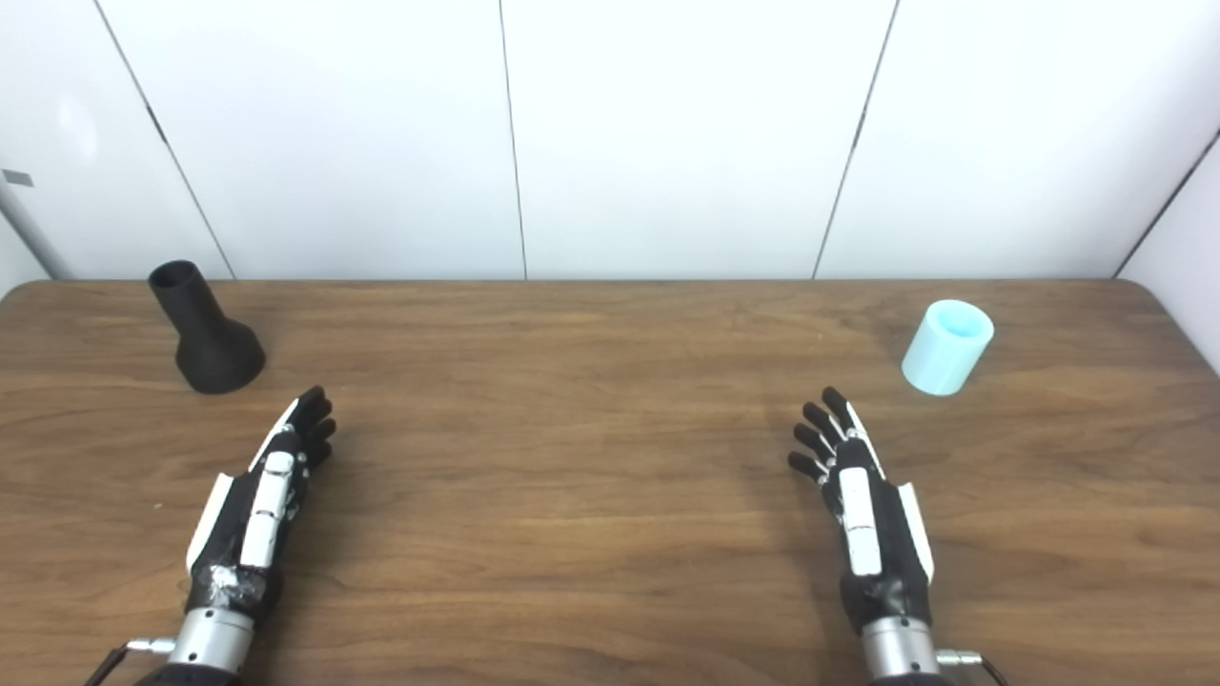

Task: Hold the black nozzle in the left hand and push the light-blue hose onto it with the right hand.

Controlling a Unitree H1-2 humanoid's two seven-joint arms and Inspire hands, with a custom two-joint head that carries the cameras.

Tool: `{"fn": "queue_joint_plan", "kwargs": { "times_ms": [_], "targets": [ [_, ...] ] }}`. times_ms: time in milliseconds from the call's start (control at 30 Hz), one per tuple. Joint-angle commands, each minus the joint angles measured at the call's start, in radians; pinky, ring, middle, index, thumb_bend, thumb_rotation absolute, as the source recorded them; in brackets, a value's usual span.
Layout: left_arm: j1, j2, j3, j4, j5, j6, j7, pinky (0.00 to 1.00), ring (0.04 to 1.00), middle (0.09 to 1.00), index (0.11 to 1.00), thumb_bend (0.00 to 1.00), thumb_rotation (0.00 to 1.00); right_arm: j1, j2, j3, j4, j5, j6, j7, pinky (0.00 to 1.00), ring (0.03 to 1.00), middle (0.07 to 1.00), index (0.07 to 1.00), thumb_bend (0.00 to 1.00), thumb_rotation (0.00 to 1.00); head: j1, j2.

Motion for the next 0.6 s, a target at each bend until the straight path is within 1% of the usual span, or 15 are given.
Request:
{"fn": "queue_joint_plan", "kwargs": {
  "times_ms": [0,200,300,433,567],
  "targets": [
    [0.036,0.005,-0.005,0.016,0.005,-0.008,-0.001,0.96,0.959,0.966,0.962,0.31,0.98,0.042,0.036,0.019,0.064,0.006,-0.013,-0.002,0.81,0.874,0.897,0.924,0.52,1.0,-0.001,0.002],
    [0.037,0.006,-0.005,0.012,0.007,-0.005,-0.001,0.96,0.957,0.966,0.961,0.32,0.96,0.042,0.035,0.019,0.063,0.004,-0.017,-0.002,0.8,0.875,0.901,0.929,0.52,1.0,0.0,0.002],
    [0.038,0.007,-0.006,0.009,0.012,-0.001,0.0,0.96,0.954,0.963,0.957,0.33,0.96,0.043,0.035,0.019,0.063,0.0,-0.012,-0.005,0.8,0.875,0.901,0.926,0.52,1.0,0.001,0.003],
    [0.037,0.005,-0.006,0.008,0.012,0.001,0.002,0.96,0.959,0.963,0.961,0.3,0.98,0.042,0.035,0.018,0.065,0.0,-0.018,-0.006,0.81,0.873,0.898,0.926,0.53,1.0,0.005,0.003],
    [0.038,0.004,-0.008,0.009,0.025,-0.001,0.008,0.95,0.953,0.959,0.955,0.31,0.98,0.042,0.036,0.016,0.065,0.001,-0.02,-0.008,0.8,0.871,0.897,0.924,0.53,1.0,0.018,-0.001]
  ]
}}
